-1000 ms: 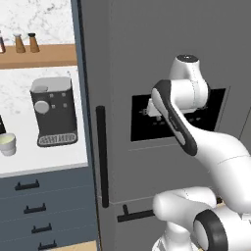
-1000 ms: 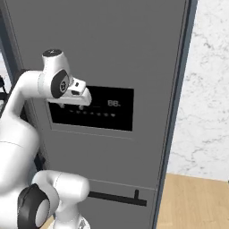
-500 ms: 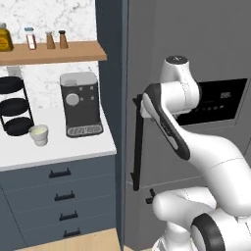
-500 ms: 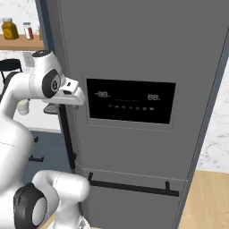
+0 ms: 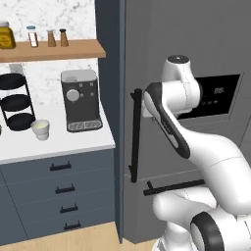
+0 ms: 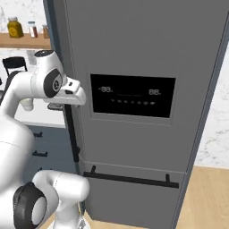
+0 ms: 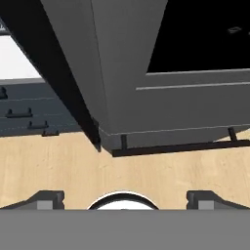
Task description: Grab a lemon wedge from the fridge and one ice cube from the ice bowl, and put them in the glass of lemonade.
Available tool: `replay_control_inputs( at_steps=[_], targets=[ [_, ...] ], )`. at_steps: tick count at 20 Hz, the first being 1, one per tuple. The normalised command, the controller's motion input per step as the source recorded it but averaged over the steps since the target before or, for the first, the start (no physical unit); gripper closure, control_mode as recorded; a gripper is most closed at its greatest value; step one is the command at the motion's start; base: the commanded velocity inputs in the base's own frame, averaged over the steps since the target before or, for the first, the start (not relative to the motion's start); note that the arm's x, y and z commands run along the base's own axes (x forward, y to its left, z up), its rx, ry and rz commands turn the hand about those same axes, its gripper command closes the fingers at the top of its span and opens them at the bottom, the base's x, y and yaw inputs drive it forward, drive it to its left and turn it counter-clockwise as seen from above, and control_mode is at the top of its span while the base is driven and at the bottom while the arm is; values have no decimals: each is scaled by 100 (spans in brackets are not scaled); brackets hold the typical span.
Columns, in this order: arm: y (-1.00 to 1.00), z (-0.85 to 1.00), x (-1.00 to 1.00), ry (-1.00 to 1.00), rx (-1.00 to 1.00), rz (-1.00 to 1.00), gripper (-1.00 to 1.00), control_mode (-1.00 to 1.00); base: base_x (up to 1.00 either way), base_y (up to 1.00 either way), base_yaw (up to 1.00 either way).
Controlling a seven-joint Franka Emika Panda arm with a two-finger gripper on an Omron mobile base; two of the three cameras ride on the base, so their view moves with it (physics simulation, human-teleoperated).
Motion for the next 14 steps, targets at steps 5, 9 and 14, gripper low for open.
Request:
replay_control_inputs(
  at_steps=[5,9,14],
  targets=[
    [0,0,0,0,0,0,-100,100,-66,10,0],
    [0,0,0,0,0,0,-100,100,-45,37,0],
    [37,0,-19,-3,-2,0,-100,-100,-4,8,0]
  ],
)
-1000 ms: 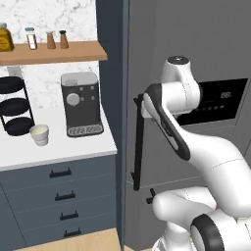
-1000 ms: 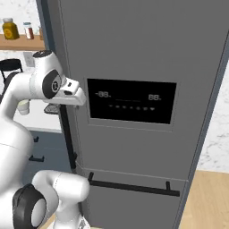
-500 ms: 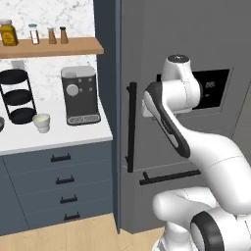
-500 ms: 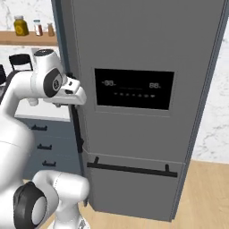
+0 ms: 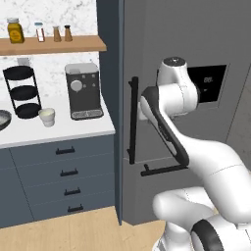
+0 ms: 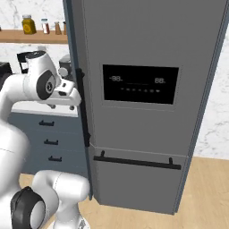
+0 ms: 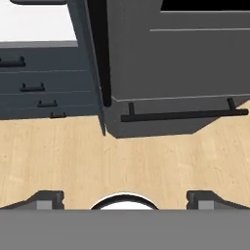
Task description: Grab a lemon wedge from the fridge and one ice cube from the ice bowl, and put them in the glass of lemonade.
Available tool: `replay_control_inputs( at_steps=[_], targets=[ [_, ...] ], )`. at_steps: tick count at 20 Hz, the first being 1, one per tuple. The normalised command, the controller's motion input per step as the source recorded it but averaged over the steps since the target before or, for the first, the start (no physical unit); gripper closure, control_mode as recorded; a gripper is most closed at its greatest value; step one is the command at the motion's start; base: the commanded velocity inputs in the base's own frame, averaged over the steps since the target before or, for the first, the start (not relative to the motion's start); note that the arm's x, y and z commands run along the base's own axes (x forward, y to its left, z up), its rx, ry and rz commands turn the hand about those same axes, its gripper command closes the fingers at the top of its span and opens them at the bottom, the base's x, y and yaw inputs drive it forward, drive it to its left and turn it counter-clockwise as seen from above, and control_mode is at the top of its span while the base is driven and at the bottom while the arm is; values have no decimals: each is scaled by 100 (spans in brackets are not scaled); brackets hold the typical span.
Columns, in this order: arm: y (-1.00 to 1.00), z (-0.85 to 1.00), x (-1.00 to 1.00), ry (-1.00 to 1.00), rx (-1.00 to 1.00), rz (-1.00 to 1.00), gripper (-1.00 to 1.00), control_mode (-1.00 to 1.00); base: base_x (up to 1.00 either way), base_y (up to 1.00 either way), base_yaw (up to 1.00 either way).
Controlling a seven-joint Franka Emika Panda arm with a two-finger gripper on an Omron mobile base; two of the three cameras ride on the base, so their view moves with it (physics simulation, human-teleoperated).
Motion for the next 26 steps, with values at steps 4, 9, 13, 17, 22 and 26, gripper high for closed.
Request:
replay_control_inputs(
  at_steps=[4,9,13,17,22,26],
  targets=[
    [39,22,-46,-24,-3,4,-100,-100,0,0,0],
    [40,21,-8,-49,0,21,-100,-100,0,0,0],
    [2,-19,71,-31,0,11,-100,-100,0,0,0],
    [-26,-37,84,-3,0,6,-100,-100,0,0,0],
    [-8,-12,89,3,0,0,-100,-100,0,0,0],
    [0,0,64,7,0,-1,-100,-100,0,0,0]
  ],
)
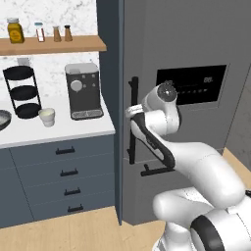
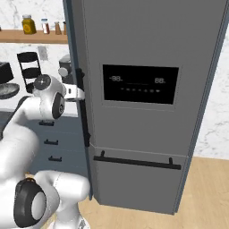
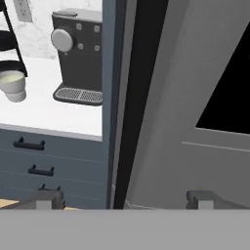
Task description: Grab a lemon wedge from the fridge and one ice cube from the ice bowl, and put them in the glass of lemonade.
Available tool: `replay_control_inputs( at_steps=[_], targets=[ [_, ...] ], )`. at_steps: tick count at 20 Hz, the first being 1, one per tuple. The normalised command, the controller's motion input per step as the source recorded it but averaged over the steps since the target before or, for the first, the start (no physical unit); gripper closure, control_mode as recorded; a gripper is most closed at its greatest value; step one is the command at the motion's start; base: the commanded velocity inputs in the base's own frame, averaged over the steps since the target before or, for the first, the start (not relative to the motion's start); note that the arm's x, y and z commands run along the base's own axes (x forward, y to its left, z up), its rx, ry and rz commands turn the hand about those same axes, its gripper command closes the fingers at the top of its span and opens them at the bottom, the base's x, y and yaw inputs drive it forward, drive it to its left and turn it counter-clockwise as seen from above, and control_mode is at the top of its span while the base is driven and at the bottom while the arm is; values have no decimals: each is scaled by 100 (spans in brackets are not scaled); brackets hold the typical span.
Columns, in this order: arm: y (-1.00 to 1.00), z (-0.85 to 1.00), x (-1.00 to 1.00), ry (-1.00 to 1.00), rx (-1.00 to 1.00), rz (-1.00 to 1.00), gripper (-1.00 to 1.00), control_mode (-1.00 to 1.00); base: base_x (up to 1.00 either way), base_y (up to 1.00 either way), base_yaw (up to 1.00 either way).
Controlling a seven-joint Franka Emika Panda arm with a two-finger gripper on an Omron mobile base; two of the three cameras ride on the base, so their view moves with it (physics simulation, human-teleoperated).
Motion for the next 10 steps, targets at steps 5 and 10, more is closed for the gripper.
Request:
replay_control_inputs(
  at_steps=[5,10],
  targets=[
    [-4,-3,56,4,0,-2,-100,-100,0,0,0],
    [25,-23,72,1,0,-1,-100,-100,0,0,0]
  ],
)
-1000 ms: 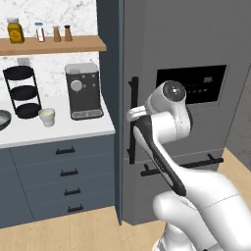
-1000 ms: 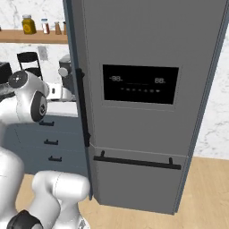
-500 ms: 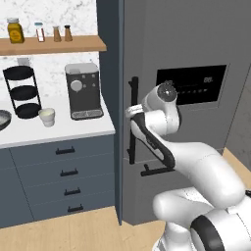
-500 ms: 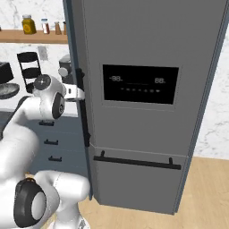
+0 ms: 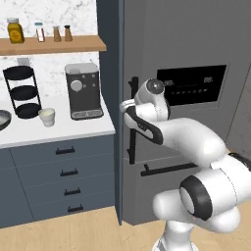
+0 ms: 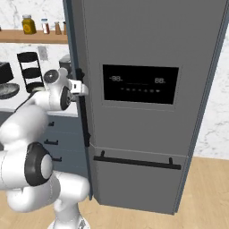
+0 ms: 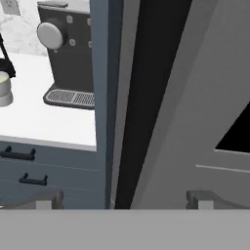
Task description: Grab a lemon wedge from the fridge and one ice cube from the ice bowl, and put them in the glass of lemonade.
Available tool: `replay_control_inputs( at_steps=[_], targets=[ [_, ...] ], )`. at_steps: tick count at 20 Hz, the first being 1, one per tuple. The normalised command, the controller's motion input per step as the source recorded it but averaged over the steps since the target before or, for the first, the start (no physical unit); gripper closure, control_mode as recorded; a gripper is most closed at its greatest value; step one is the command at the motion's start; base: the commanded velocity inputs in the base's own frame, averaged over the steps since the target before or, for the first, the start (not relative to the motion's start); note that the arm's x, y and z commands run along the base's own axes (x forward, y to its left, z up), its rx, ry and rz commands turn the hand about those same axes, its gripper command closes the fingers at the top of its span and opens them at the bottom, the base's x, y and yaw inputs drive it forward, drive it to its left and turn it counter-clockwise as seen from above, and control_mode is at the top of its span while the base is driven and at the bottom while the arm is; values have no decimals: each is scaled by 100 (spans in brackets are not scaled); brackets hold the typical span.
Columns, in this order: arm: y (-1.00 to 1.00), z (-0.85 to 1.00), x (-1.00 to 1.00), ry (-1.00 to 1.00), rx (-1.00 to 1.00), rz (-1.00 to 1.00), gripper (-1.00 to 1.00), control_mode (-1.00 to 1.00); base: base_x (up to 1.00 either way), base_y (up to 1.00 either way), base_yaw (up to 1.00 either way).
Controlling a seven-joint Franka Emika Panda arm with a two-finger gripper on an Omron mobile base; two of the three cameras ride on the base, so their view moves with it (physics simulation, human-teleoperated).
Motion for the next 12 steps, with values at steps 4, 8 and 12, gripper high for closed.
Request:
replay_control_inputs(
  at_steps=[4,8,12],
  targets=[
    [8,-36,72,0,0,0,-100,-100,0,0,0],
    [-9,-35,53,0,0,0,-100,-100,0,0,0],
    [-11,-11,29,1,0,-2,-100,-100,0,0,0]
  ],
)
